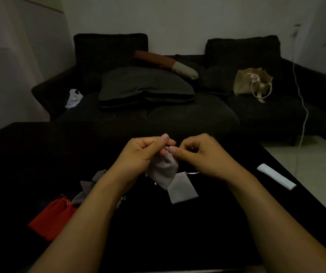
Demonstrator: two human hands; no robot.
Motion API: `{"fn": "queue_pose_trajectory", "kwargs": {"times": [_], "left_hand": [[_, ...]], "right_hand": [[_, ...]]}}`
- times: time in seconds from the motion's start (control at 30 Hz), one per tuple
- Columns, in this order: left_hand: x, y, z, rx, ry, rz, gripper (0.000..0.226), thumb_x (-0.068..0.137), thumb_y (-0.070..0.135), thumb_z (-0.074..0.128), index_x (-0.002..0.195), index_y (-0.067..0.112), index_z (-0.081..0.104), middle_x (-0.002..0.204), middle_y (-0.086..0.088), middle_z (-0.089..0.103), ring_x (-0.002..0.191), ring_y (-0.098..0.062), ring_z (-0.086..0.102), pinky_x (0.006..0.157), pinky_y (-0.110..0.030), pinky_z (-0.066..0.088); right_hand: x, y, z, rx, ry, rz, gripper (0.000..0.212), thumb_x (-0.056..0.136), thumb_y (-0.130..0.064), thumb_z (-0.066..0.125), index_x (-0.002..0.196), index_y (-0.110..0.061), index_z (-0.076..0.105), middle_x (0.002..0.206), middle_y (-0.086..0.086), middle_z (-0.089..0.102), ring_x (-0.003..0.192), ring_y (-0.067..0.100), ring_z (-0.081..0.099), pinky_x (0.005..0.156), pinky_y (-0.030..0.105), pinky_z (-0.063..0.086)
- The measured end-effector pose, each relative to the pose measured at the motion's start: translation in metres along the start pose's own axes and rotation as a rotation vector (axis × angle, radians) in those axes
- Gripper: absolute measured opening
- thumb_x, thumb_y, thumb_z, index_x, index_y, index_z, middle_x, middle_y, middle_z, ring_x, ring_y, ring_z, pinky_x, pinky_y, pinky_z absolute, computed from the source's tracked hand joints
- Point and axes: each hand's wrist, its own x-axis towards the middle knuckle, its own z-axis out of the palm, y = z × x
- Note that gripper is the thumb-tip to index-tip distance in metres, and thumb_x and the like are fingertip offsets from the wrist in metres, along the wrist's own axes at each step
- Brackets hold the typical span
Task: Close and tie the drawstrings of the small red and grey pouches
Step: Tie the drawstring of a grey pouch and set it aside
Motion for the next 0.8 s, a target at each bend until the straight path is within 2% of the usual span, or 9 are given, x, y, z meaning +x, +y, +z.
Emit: {"fn": "queue_pose_trajectory", "kwargs": {"times": [0.07,0.13,0.2,0.27,0.4,0.47,0.53,0.67,0.8], "left_hand": [[-0.002,0.000,0.002,-0.118,-0.027,-0.027,0.054,0.082,0.039,0.059,0.099,-0.012,0.065,0.096,-0.006,0.076,0.088,-0.015,0.071,0.073,-0.025,0.054],[-0.004,0.001,0.003,-0.152,-0.038,-0.051,0.051,0.083,0.036,0.059,0.105,-0.009,0.067,0.097,-0.012,0.075,0.089,-0.020,0.071,0.075,-0.026,0.056],[-0.004,0.001,0.003,-0.135,-0.042,-0.077,0.041,0.083,0.037,0.060,0.101,0.002,0.073,0.101,-0.016,0.074,0.093,-0.024,0.071,0.080,-0.030,0.057],[-0.004,0.003,0.000,-0.143,-0.010,-0.097,0.036,0.081,0.039,0.061,0.094,0.008,0.074,0.097,-0.016,0.074,0.090,-0.023,0.071,0.077,-0.029,0.058],[-0.003,0.005,-0.002,-0.127,0.034,-0.126,0.025,0.089,0.036,0.060,0.084,0.015,0.075,0.086,-0.006,0.075,0.078,-0.012,0.071,0.065,-0.023,0.055],[-0.005,0.006,-0.001,-0.066,0.027,-0.137,0.023,0.094,0.029,0.058,0.087,0.014,0.075,0.084,-0.006,0.075,0.077,-0.012,0.071,0.064,-0.021,0.055],[-0.006,0.006,0.000,-0.012,0.018,-0.110,0.021,0.094,0.023,0.058,0.092,0.011,0.075,0.088,-0.007,0.076,0.080,-0.013,0.072,0.067,-0.020,0.057],[-0.007,0.006,-0.002,0.053,0.035,-0.041,0.016,0.091,0.014,0.063,0.098,0.008,0.075,0.094,-0.006,0.077,0.089,-0.013,0.073,0.076,-0.020,0.058],[-0.006,0.004,-0.005,0.083,0.057,-0.010,0.017,0.094,0.015,0.060,0.101,0.011,0.075,0.097,-0.002,0.076,0.093,-0.011,0.072,0.079,-0.021,0.058]], "right_hand": [[0.000,-0.002,0.000,0.091,-0.034,-0.013,0.042,0.089,-0.039,0.067,0.075,0.001,0.067,0.065,0.019,0.055,0.062,0.019,0.048,0.061,0.034,0.039],[0.000,-0.002,-0.001,0.140,-0.079,-0.004,0.047,0.088,-0.040,0.066,0.075,0.004,0.064,0.067,0.014,0.055,0.063,0.021,0.048,0.062,0.032,0.040],[0.000,-0.001,-0.005,0.131,-0.134,0.028,0.034,0.093,-0.033,0.063,0.076,-0.004,0.067,0.067,0.004,0.060,0.063,0.013,0.053,0.063,0.027,0.044],[-0.001,0.001,-0.008,0.113,-0.165,0.049,0.023,0.098,-0.024,0.058,0.081,-0.014,0.070,0.073,-0.006,0.067,0.068,0.004,0.059,0.069,0.025,0.048],[0.002,0.007,-0.012,-0.028,-0.089,0.029,0.016,0.093,-0.026,0.065,0.084,-0.023,0.077,0.102,-0.002,0.066,0.097,0.012,0.064,0.095,0.036,0.051],[0.002,0.008,-0.011,-0.106,-0.054,-0.007,0.011,0.090,-0.024,0.069,0.085,-0.022,0.079,0.108,-0.007,0.063,0.103,0.005,0.062,0.100,0.033,0.049],[0.002,0.007,-0.010,-0.116,-0.008,-0.020,0.011,0.091,-0.022,0.069,0.087,-0.020,0.079,0.107,-0.010,0.065,0.102,0.001,0.062,0.098,0.032,0.050],[-0.001,-0.004,-0.005,-0.161,-0.015,0.009,0.014,0.096,-0.026,0.062,0.093,-0.027,0.076,0.085,-0.011,0.072,0.083,-0.004,0.066,0.080,0.025,0.054],[0.002,-0.008,0.000,-0.211,0.052,-0.002,0.014,0.097,-0.024,0.061,0.094,-0.024,0.075,0.083,-0.010,0.071,0.079,0.000,0.065,0.074,0.022,0.053]]}}
